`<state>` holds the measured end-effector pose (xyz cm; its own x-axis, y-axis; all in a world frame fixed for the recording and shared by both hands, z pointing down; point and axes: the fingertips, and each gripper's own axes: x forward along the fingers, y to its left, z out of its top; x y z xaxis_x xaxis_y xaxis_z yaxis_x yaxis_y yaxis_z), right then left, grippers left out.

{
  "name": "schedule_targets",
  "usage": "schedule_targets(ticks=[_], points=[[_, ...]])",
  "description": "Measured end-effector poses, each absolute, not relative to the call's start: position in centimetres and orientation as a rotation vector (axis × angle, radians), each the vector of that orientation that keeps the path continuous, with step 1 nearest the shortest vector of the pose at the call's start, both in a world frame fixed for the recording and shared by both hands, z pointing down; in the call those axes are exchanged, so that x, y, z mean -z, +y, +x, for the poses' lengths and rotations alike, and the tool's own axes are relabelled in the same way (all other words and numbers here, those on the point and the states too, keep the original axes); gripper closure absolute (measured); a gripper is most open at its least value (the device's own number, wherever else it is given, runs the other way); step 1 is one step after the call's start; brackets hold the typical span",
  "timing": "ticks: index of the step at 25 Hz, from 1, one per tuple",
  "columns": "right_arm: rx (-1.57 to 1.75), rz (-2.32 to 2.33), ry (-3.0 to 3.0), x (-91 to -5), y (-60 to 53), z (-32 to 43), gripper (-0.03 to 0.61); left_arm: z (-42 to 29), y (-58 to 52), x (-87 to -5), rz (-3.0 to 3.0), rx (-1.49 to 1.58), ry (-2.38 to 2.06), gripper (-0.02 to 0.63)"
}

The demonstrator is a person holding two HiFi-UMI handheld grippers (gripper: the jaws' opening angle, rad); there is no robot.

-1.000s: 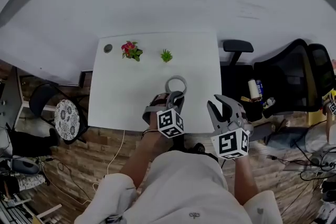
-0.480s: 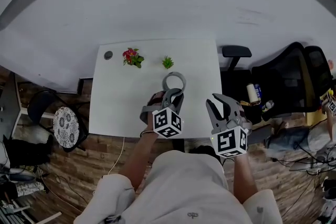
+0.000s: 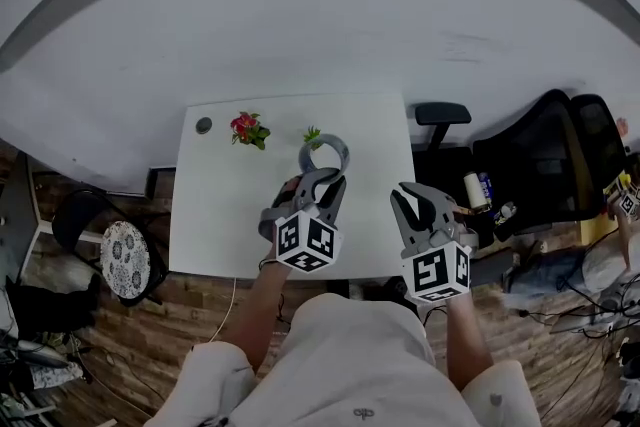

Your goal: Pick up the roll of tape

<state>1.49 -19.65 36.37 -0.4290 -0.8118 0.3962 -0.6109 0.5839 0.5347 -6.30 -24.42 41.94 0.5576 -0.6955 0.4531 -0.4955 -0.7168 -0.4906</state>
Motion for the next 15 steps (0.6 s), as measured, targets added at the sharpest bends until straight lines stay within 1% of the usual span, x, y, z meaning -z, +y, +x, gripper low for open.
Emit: schedule_targets(ticks=[6, 15], points=[[0.444, 1.146, -2.222, -34.4, -20.9, 1.2, 0.541, -7.2, -24.9, -37.1, -2.479, 0.801, 1.027, 0.552], [0.512, 1.170, -2.270, -31.4, -21.7, -0.3, 0.563, -8.2, -23.8, -32.6, -2.524, 0.609, 1.073, 0.552]])
